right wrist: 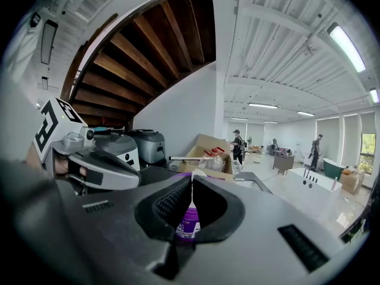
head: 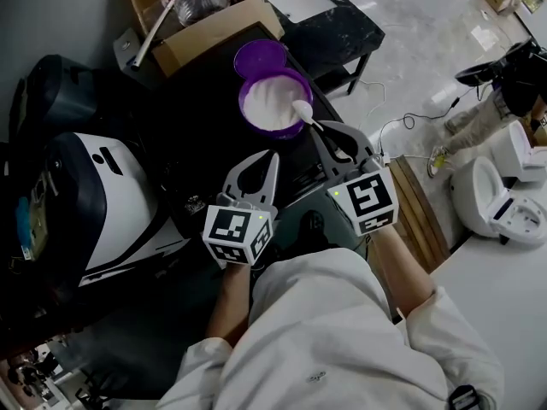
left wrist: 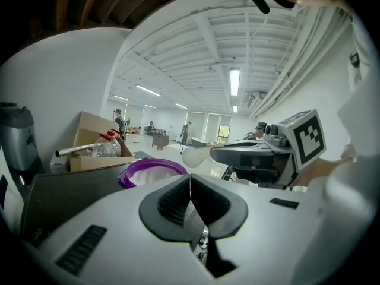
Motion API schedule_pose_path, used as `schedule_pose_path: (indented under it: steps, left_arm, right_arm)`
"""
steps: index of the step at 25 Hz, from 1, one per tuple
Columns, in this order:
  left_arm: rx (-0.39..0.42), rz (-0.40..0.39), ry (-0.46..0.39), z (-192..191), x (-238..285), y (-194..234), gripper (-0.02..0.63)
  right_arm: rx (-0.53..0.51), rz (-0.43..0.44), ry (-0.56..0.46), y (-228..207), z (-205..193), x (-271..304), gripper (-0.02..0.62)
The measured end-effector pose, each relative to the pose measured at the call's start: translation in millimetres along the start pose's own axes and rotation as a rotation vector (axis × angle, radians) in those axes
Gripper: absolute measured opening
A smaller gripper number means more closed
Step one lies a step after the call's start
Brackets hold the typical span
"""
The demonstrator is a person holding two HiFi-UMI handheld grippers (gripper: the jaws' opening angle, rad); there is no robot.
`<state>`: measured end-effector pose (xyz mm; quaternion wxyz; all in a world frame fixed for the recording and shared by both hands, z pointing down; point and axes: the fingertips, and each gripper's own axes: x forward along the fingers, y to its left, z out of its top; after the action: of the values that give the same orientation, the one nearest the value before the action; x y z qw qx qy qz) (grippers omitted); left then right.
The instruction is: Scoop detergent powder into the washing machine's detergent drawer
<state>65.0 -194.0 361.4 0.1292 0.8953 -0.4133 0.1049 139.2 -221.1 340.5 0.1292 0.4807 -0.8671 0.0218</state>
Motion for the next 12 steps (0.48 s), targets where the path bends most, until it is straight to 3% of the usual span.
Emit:
schedule_pose_path:
  steps: [12]
  left_arm:
    - [-0.023,0.065,-0.002,1.5,12.4,4.0,0.018]
  right_arm:
    - [-0.067,0.064,0.022,-14.6,-5.1,26.7,0.012]
